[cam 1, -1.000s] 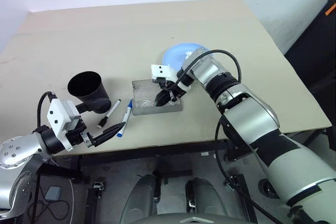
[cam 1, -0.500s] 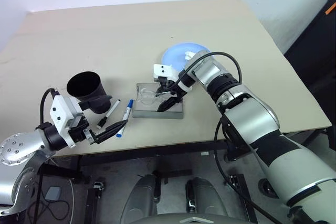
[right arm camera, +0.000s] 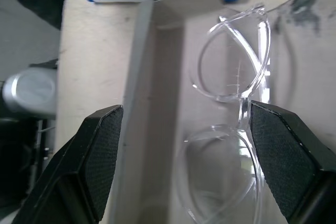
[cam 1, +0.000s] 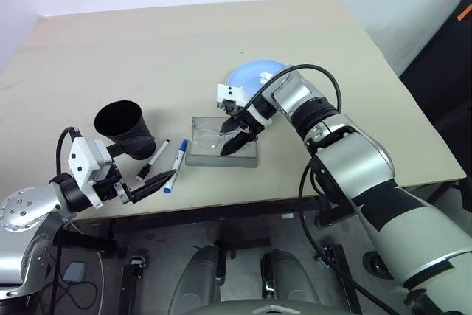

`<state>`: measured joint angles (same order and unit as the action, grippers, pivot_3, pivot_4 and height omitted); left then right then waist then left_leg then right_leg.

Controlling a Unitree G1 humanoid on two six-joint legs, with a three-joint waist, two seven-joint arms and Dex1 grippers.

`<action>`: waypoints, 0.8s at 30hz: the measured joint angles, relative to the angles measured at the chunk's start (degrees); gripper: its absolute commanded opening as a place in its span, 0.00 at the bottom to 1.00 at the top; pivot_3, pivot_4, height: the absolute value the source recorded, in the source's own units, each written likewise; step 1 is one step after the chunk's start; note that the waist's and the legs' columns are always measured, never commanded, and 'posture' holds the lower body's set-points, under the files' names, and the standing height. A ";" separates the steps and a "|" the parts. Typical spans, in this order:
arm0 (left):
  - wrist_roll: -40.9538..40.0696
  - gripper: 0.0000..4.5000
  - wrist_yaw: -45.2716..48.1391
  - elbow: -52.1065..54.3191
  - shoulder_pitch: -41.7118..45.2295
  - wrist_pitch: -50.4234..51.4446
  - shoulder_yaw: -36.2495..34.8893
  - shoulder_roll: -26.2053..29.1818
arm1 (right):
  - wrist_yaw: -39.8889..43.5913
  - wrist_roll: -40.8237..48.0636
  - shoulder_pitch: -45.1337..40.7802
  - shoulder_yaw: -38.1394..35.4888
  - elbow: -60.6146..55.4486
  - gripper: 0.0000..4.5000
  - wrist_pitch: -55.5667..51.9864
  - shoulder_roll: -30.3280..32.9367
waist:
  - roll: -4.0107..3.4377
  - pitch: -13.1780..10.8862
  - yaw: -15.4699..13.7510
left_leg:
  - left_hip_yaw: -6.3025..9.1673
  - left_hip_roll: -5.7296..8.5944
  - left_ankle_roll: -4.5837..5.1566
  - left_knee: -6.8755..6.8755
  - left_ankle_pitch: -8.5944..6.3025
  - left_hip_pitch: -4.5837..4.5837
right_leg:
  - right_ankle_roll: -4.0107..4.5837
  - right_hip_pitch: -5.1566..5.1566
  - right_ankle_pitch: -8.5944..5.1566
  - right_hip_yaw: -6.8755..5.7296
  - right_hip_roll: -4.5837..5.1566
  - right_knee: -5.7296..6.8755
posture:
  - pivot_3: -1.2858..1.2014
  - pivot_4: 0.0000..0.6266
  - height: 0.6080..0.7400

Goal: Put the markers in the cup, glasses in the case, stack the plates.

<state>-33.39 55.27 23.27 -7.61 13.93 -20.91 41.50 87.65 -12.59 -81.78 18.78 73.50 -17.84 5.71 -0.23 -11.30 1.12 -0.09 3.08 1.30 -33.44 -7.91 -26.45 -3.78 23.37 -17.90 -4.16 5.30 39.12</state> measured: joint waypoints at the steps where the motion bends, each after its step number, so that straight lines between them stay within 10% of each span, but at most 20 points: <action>1: 0.16 1.00 0.11 -0.16 -0.06 -0.05 0.00 -0.02 | 0.53 -0.05 0.00 0.00 0.00 0.87 -0.51 -0.03 | 0.00 0.00 0.00 | 0.00 0.00 0.00 0.00 0.00 0.00 | 0.00 0.00 0.00 0.00 0.00 0.00 | 0.52 0.24 0.79; 24: 0.22 1.00 -1.57 0.53 2.54 1.52 1.73 0.32 | 4.34 1.72 0.97 6.63 -5.33 0.87 -7.37 0.72 | 0.00 0.00 -0.01 | 0.00 0.00 -0.01 -0.02 0.00 0.00 | 0.01 0.01 0.02 0.02 -0.01 0.03 | 0.52 0.24 0.79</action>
<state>-33.17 53.70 23.80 -5.07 15.45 -19.18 41.82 91.99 -10.87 -80.81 25.41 68.17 -25.21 6.43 -0.23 -11.29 1.12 -0.09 3.08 1.29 -33.46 -7.90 -26.45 -3.77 23.38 -17.89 -4.14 5.30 39.16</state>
